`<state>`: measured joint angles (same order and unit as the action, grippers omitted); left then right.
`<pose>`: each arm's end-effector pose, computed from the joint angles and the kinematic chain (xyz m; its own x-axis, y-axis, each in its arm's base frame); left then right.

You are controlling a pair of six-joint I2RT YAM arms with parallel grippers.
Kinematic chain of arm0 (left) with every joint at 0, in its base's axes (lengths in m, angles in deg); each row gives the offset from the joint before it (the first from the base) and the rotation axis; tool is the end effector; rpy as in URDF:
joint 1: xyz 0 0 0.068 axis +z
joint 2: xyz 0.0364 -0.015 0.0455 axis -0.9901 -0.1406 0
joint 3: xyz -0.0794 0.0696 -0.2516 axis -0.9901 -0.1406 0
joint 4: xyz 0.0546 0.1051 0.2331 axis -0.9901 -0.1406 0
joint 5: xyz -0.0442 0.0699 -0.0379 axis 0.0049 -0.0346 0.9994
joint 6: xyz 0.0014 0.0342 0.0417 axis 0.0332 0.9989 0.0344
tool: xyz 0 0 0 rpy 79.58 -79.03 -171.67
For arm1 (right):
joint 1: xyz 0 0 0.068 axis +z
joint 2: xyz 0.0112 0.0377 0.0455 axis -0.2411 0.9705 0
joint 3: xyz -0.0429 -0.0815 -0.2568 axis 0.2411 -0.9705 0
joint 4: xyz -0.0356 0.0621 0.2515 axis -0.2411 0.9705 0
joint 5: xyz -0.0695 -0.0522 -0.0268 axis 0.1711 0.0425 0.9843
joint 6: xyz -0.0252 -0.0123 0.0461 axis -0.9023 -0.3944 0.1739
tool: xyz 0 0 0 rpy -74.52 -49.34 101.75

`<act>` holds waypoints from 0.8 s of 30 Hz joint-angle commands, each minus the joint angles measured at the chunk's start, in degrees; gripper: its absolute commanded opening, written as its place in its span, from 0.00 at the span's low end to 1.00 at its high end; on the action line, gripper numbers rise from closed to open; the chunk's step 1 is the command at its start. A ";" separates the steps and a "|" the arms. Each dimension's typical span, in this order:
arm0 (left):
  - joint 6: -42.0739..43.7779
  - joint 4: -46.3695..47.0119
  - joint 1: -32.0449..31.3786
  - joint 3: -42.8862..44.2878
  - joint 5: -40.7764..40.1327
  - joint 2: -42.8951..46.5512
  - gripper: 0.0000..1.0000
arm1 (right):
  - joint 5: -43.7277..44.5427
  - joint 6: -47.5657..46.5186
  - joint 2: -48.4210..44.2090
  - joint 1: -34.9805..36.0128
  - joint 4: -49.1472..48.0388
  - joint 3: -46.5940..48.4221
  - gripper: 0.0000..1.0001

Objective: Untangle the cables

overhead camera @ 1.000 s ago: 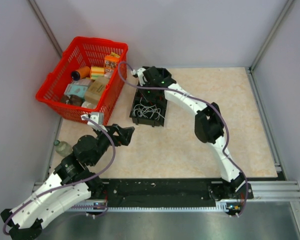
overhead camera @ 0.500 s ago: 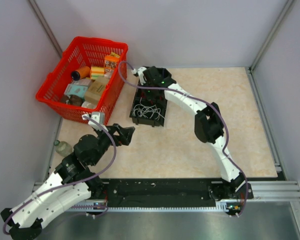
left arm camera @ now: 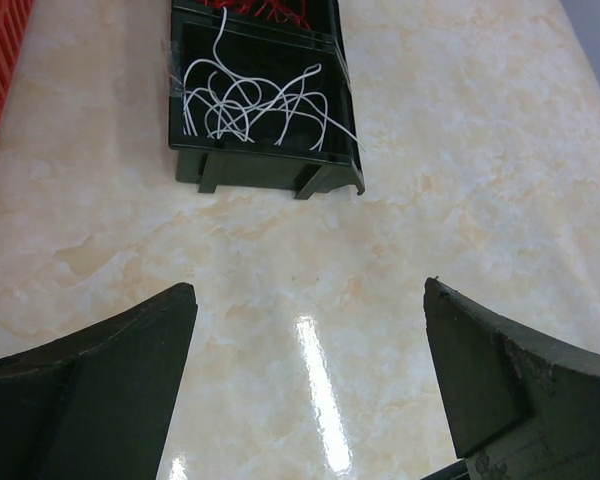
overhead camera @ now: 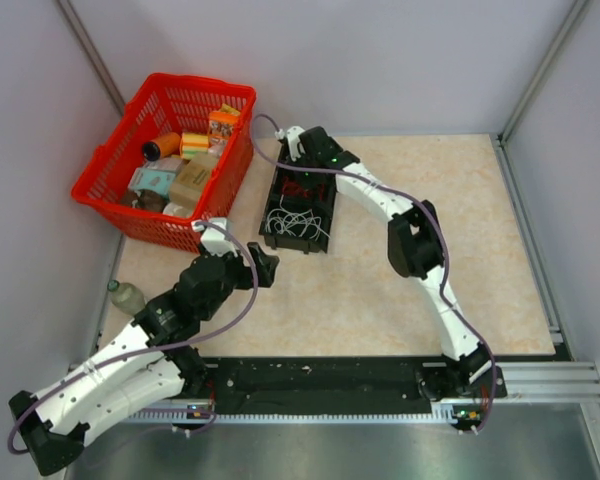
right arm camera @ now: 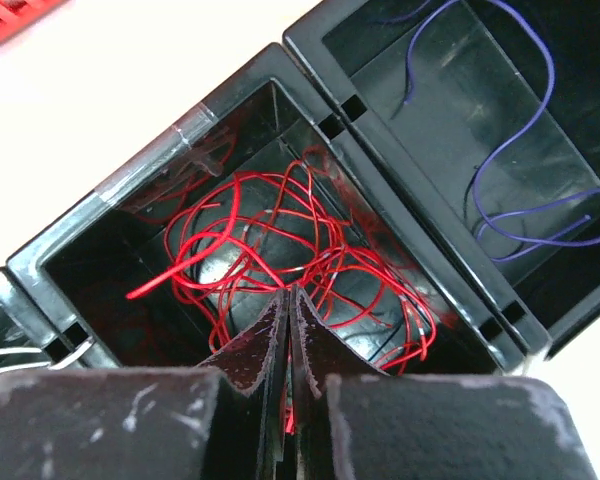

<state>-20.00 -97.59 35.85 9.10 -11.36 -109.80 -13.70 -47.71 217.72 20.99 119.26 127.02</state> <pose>0.1189 -0.1047 0.2883 -0.4304 -0.2475 -0.8680 0.2470 0.8927 -0.3770 0.4583 0.3235 0.2250 -0.4561 -0.4542 -0.7653 -0.6720 0.7396 -0.0385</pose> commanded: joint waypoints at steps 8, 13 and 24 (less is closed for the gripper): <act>0.29 1.17 0.10 1.98 -0.80 2.12 0.99 | 0.93 -0.99 -2.08 0.83 -3.40 1.23 0.11; -1.56 0.64 0.01 2.77 0.16 0.80 0.99 | 6.36 0.15 -11.31 2.06 1.52 1.41 0.47; -4.28 0.29 0.45 3.12 0.16 1.94 0.99 | 12.79 15.61 -45.04 2.06 4.09 -32.47 0.64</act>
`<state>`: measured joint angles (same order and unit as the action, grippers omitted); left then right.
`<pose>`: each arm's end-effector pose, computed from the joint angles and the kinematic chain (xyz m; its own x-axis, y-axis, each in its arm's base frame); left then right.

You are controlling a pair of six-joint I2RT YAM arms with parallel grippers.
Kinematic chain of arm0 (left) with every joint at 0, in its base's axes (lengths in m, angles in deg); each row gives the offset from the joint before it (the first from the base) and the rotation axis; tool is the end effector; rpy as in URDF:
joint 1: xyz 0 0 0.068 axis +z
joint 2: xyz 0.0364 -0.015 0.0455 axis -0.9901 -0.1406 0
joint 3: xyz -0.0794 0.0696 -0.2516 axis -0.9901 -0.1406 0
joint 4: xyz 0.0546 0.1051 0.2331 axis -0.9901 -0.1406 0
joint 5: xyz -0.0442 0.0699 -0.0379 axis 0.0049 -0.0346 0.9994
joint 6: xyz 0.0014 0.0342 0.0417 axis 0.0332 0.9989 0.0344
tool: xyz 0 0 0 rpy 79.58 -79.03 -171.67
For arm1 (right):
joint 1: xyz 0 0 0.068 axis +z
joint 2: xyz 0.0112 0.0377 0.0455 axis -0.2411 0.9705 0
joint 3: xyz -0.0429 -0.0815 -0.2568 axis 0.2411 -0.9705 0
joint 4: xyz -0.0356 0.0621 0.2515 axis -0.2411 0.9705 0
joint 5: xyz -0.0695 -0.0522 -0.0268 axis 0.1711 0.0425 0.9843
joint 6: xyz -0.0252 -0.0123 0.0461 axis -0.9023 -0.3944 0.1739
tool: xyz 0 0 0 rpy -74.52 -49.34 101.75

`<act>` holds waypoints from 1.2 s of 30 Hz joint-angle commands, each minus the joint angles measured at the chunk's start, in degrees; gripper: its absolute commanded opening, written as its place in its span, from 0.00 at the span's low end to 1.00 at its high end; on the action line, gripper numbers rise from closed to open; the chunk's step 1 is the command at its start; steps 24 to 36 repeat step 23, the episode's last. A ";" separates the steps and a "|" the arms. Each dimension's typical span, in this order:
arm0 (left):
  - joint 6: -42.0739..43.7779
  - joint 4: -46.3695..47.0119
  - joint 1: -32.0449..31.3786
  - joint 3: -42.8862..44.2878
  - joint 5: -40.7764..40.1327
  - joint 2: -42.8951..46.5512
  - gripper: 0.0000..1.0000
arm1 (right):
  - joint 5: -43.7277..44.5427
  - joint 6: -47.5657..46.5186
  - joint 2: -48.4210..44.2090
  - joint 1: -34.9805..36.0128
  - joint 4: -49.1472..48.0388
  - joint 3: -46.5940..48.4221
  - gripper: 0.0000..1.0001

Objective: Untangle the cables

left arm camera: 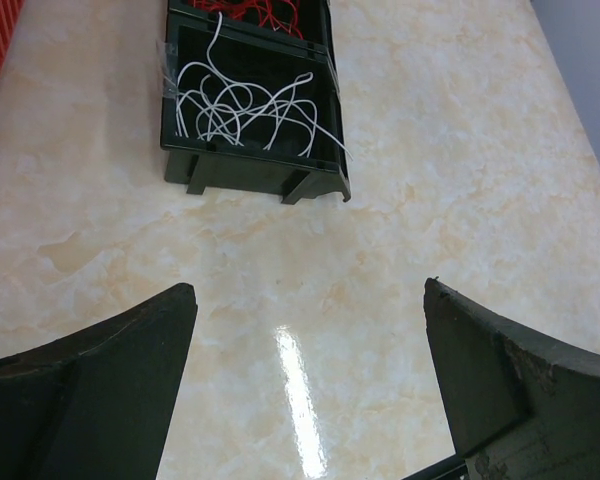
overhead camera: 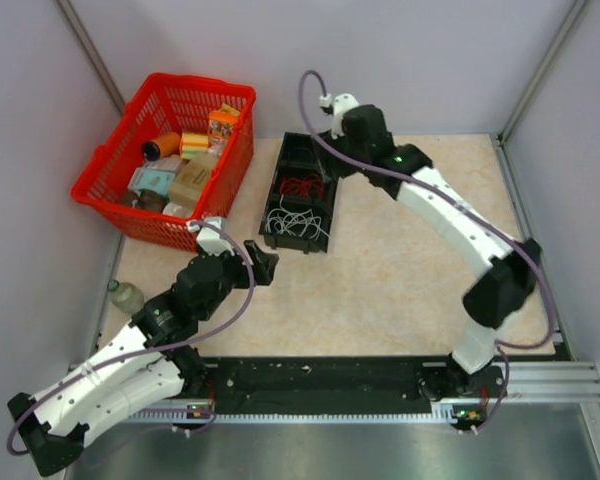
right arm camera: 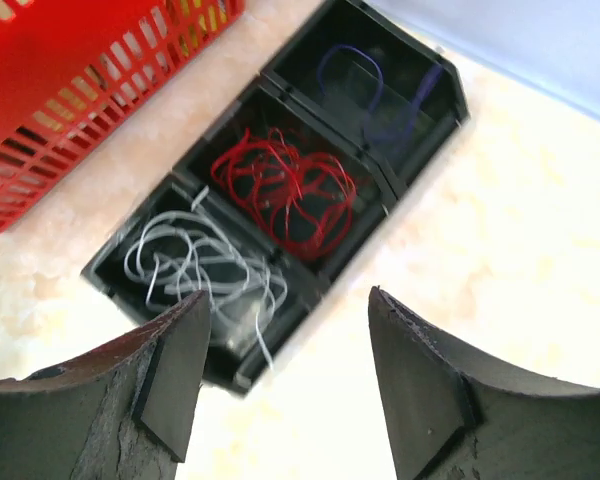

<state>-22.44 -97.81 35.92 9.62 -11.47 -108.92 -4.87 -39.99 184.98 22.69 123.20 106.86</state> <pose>0.1170 -0.1023 0.2932 -0.4270 -0.2989 -0.8534 0.2320 0.8760 -0.4229 0.3537 0.2596 0.3777 -0.4313 -0.2921 -0.8536 -0.5296 0.8479 -0.0226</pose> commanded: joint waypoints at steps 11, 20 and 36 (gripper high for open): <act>-2.63 6.65 0.64 0.40 0.97 3.09 0.99 | 13.11 13.44 -60.89 0.62 -5.39 -58.66 0.74; 4.13 14.74 0.65 1.63 0.44 7.13 0.99 | 14.61 14.51 -91.33 0.62 -3.02 -61.77 0.99; 6.86 16.67 0.65 2.42 1.50 9.50 0.99 | 15.92 13.62 -94.77 0.62 -2.84 -60.44 0.99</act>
